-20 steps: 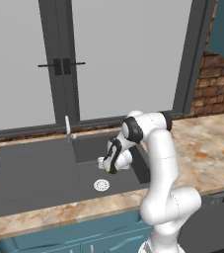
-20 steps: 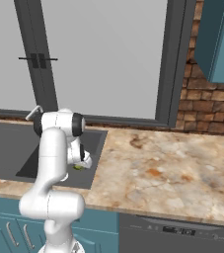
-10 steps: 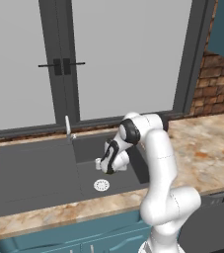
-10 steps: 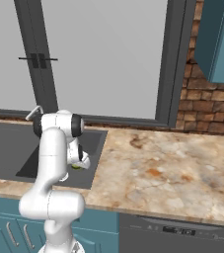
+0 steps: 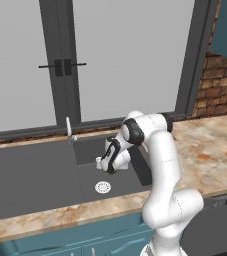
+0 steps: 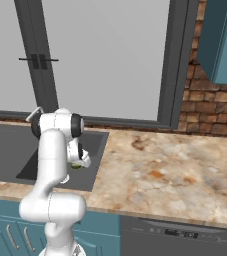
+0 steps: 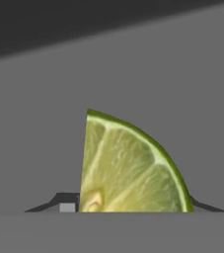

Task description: Turn on the sink faucet. Then move the lemon wedge from the counter to the sink. Turn off the sink. Move the vegetable from the sink to the pot next to the stove. Finally move the pot to the rear left burner.

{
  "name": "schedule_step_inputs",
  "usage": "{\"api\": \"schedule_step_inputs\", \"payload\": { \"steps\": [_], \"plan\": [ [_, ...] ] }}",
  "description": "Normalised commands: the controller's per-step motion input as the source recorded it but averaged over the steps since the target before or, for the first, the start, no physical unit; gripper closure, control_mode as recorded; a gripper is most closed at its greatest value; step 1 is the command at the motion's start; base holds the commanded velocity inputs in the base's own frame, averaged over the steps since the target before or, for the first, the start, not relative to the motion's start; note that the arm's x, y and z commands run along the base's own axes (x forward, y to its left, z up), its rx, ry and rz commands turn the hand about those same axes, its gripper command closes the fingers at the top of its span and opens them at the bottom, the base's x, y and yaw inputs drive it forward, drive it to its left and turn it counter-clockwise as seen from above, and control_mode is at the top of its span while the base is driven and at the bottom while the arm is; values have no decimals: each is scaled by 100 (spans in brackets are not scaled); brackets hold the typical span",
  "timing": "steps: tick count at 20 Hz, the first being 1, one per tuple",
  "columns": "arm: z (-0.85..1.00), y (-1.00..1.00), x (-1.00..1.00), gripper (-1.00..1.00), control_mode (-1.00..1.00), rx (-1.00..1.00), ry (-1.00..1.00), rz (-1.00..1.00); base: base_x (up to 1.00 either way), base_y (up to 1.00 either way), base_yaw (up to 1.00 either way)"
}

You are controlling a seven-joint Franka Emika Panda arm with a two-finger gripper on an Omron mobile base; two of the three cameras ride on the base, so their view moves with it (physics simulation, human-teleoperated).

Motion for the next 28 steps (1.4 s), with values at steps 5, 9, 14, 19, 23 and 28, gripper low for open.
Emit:
{"api": "schedule_step_inputs", "payload": {
  "steps": [5, 9, 14, 19, 23, 28],
  "plan": [
    [80, 0, -37, 100, -100, 0, -2, -4, 0, 0, 0],
    [87, -3, -46, 100, -100, 0, 0, -3, 0, 0, 0],
    [98, -8, -48, 100, -100, 0, 0, -3, 0, 0, 0],
    [100, -14, -45, 100, -100, 0, 0, -2, 0, 0, 0],
    [98, -22, -51, 100, -100, 0, 0, -1, 0, 0, 0],
    [88, -18, -49, 100, -100, 0, 0, 0, 0, 0, 0]
  ]
}}
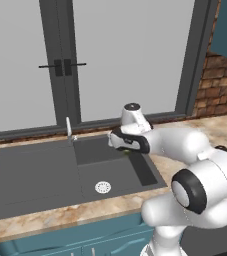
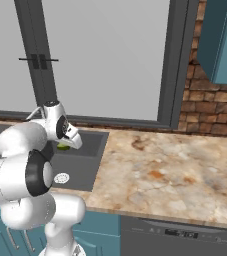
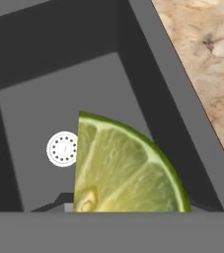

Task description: Turn on the sink faucet. Then move the lemon wedge from the counter to the sink. Turn off the sink. Move the vegetable from the sink to the pot next to the stove. Finally move the pot to the rear left burner.

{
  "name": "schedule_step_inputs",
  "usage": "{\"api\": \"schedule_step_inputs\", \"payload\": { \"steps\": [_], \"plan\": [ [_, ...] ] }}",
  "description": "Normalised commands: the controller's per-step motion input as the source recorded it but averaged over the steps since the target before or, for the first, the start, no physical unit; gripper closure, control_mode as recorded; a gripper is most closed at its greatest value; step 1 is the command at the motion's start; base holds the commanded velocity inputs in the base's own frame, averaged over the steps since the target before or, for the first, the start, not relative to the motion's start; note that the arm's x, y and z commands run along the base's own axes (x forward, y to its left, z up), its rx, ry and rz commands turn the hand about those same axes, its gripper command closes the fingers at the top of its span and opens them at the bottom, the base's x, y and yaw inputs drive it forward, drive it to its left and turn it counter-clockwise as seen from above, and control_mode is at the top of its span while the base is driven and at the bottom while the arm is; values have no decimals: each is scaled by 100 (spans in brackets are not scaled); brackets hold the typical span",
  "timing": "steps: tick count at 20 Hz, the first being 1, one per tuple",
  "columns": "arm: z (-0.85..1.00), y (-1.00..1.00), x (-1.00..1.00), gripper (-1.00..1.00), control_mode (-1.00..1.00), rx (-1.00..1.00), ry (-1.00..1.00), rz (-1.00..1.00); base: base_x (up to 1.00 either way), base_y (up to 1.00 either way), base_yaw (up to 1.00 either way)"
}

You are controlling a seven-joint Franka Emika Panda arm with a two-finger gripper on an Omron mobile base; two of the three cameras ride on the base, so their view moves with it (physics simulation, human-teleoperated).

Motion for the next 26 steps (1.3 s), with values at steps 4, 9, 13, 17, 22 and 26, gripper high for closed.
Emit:
{"api": "schedule_step_inputs", "payload": {
  "steps": [4, 9, 13, 17, 22, 26],
  "plan": [
    [52, -10, -46, 100, -100, -1, 0, 0, 0, 0, 0],
    [0, 3, -10, 100, -100, -1, 0, 1, 0, 0, 0],
    [0, 1, -5, 100, -100, 0, 0, 0, 0, 0, 0],
    [0, 0, 0, 100, 100, 0, 0, 0, -1, -3, -21],
    [0, 0, 0, 100, 100, 0, 0, 0, -2, -5, -40],
    [0, 0, 0, 100, 100, 0, 0, 0, -2, -20, -40]
  ]
}}
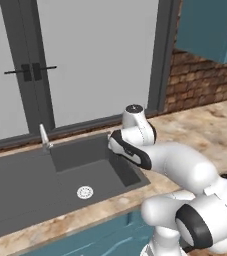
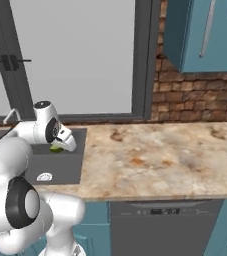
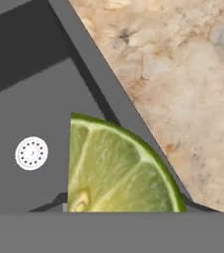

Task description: Turn on the sink faucet. Then move the lemon wedge from the counter to the sink. Turn off the sink. Move the vegetable from the sink to the pot next to the stove. Finally move the pot to the rear left burner.

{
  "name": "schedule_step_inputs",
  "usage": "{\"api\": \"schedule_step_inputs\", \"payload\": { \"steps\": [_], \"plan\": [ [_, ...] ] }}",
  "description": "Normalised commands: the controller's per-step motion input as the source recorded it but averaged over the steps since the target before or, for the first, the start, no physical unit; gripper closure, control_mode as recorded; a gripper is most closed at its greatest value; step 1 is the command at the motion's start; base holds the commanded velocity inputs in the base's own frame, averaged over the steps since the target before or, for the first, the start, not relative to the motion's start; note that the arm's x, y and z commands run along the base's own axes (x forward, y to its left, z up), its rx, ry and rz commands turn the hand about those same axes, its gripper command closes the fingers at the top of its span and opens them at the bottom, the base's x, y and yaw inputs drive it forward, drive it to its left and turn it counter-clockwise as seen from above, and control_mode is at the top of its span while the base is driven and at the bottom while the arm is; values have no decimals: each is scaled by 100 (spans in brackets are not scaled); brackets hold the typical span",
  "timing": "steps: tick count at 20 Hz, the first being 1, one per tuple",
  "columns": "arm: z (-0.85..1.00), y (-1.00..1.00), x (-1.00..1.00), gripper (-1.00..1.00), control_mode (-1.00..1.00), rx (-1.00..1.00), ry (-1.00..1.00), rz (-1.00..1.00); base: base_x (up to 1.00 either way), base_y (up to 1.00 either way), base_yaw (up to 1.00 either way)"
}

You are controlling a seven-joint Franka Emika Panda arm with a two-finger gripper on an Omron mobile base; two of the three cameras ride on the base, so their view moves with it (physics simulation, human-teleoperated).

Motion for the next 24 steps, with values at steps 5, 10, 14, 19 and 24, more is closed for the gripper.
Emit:
{"api": "schedule_step_inputs", "payload": {
  "steps": [5, 10, 14, 19, 24],
  "plan": [
    [0, 0, 0, 100, 100, 0, 0, 0, -9, -50, -35],
    [0, 0, 0, 100, 100, 0, 0, 0, -1, -71, -34],
    [0, 0, 0, 100, 100, 0, 0, 0, 0, -75, -37],
    [0, 0, 0, 100, 100, 0, 0, 0, 0, -77, -38],
    [0, 0, 0, 100, 100, 0, 0, 0, -1, -76, -39]
  ]
}}
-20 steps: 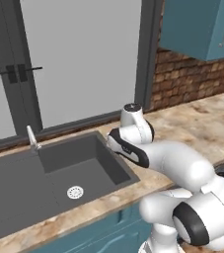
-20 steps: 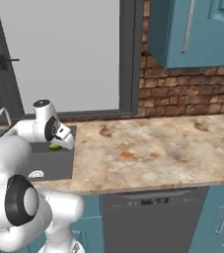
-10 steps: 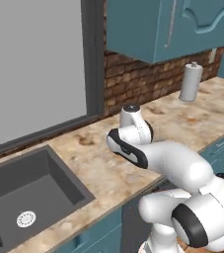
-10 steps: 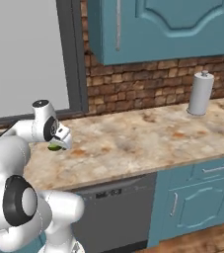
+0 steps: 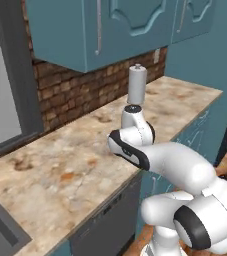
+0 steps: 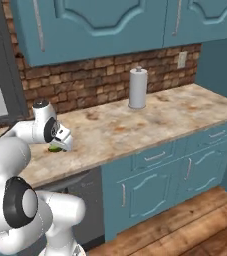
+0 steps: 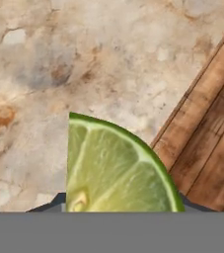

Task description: Turn on the sink faucet. Then move the lemon wedge from the counter to the sink. Turn off the sink. Move the vegetable from the sink to the pot next to the stove. Finally move the pot to the rear left burner.

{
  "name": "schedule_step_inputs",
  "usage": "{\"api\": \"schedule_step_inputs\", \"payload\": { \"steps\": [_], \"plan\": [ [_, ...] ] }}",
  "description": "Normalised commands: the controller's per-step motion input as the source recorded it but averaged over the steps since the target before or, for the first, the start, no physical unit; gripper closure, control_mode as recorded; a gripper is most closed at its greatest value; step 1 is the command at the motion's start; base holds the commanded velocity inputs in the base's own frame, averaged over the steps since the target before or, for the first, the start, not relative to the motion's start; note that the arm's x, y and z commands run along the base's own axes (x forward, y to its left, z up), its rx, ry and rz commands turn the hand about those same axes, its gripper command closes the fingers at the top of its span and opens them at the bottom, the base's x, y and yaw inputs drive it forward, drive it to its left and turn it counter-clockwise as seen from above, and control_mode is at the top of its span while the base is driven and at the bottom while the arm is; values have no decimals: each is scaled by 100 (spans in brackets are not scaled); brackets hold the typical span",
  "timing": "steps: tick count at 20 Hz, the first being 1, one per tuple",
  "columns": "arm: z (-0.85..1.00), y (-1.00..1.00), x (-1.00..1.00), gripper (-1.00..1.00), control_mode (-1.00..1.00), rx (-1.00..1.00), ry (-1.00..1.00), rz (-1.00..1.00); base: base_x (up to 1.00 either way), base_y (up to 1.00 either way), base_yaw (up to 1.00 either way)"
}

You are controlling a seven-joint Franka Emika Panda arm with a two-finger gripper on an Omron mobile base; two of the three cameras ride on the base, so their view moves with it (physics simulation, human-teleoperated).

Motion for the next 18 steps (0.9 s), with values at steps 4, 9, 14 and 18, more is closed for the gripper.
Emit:
{"api": "schedule_step_inputs", "payload": {
  "steps": [4, 9, 14, 18],
  "plan": [
    [0, 0, 0, 100, 100, 0, 0, 0, -4, -76, -40],
    [0, 0, 0, 100, 100, 0, 0, 0, -5, -68, -41],
    [0, 0, 0, 100, 100, 0, 0, 0, -10, -49, -46],
    [0, 0, 0, 100, 100, 0, 0, 0, -5, -33, -47]
  ]
}}
